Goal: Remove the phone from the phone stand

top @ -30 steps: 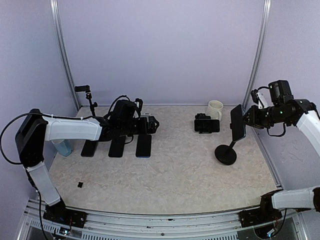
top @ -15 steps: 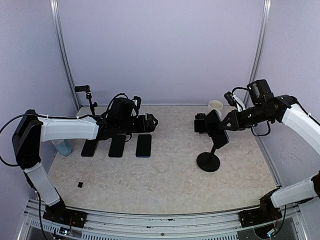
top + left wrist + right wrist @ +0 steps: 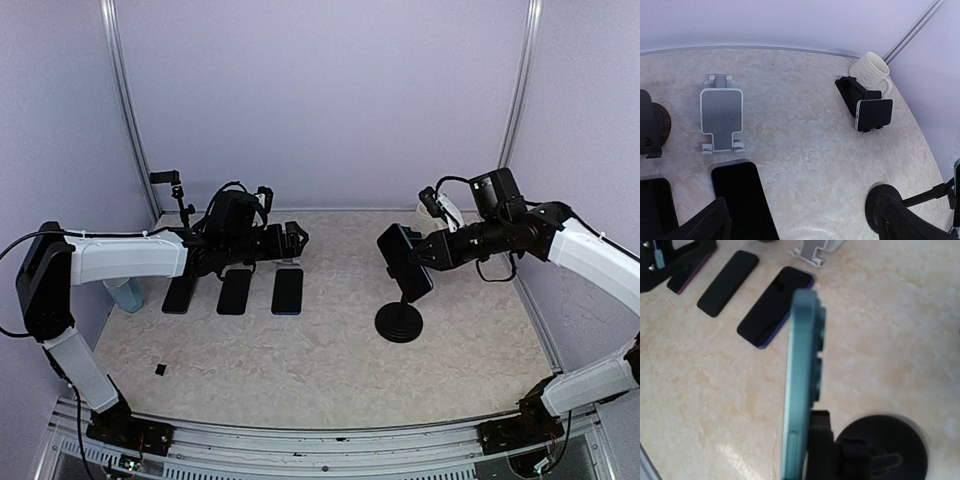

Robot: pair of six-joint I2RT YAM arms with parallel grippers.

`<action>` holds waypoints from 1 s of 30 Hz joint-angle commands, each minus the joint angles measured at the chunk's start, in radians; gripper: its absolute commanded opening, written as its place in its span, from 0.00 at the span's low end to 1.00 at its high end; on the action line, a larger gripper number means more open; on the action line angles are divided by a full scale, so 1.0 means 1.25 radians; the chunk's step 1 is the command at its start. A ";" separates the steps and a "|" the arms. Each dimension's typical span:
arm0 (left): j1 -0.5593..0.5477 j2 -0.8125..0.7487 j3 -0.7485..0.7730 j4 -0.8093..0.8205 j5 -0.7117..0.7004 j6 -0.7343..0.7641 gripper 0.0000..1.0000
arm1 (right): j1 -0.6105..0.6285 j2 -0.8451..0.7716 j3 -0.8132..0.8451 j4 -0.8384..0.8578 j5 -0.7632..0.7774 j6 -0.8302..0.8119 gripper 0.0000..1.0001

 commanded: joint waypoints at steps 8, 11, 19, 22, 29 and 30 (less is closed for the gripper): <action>0.000 -0.023 0.009 -0.011 0.013 -0.003 0.99 | 0.060 -0.009 -0.117 0.227 -0.037 0.071 0.00; 0.000 -0.023 0.012 -0.012 0.014 -0.002 0.99 | 0.062 -0.014 -0.156 0.282 -0.051 0.087 0.00; 0.001 -0.025 0.010 -0.012 0.018 -0.004 0.99 | 0.064 -0.022 -0.251 0.418 -0.060 0.140 0.00; 0.000 -0.027 0.003 -0.002 0.032 -0.011 0.99 | 0.064 -0.021 -0.279 0.459 -0.063 0.160 0.00; -0.029 -0.044 -0.034 0.064 0.082 -0.036 0.99 | 0.065 -0.043 -0.322 0.523 -0.034 0.219 0.00; -0.036 -0.049 -0.041 0.078 0.087 -0.043 0.99 | 0.065 -0.043 -0.331 0.536 -0.034 0.230 0.00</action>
